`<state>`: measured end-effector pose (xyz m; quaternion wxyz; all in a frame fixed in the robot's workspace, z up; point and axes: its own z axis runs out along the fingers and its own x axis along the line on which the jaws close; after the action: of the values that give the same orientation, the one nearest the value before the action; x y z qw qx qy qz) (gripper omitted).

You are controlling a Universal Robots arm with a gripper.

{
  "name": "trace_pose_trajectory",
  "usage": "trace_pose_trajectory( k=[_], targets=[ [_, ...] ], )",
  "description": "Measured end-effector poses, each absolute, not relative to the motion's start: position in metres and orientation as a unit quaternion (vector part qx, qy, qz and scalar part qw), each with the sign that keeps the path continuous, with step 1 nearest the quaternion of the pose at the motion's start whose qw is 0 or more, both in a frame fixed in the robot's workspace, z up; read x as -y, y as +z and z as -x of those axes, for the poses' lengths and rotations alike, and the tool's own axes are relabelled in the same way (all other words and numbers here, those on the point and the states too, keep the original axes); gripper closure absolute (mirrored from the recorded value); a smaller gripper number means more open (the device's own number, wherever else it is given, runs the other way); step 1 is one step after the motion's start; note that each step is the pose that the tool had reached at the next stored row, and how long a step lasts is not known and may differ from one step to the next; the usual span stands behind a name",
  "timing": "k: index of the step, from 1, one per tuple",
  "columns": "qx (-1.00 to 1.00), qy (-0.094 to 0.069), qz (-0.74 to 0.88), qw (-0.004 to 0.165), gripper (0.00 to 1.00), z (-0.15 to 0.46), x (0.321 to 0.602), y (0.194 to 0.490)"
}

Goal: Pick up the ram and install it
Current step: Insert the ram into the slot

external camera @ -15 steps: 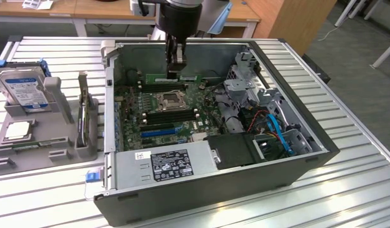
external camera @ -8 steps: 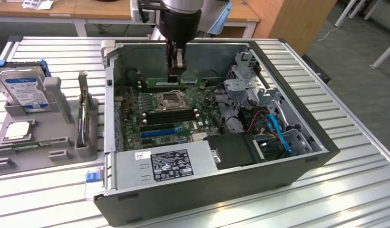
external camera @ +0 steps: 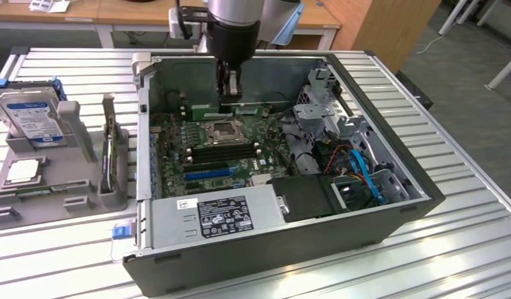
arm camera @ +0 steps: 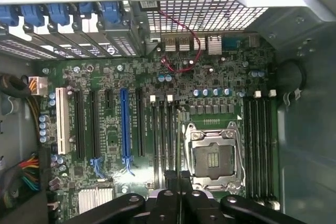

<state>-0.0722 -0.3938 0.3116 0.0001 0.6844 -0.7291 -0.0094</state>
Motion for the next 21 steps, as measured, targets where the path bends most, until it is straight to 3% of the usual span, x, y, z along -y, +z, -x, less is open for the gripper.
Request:
trace_pose_trajectory(
  k=[21],
  targets=[
    [0.729,-0.008,-0.684,0.0,0.88,0.078,0.399,0.28]
  ],
)
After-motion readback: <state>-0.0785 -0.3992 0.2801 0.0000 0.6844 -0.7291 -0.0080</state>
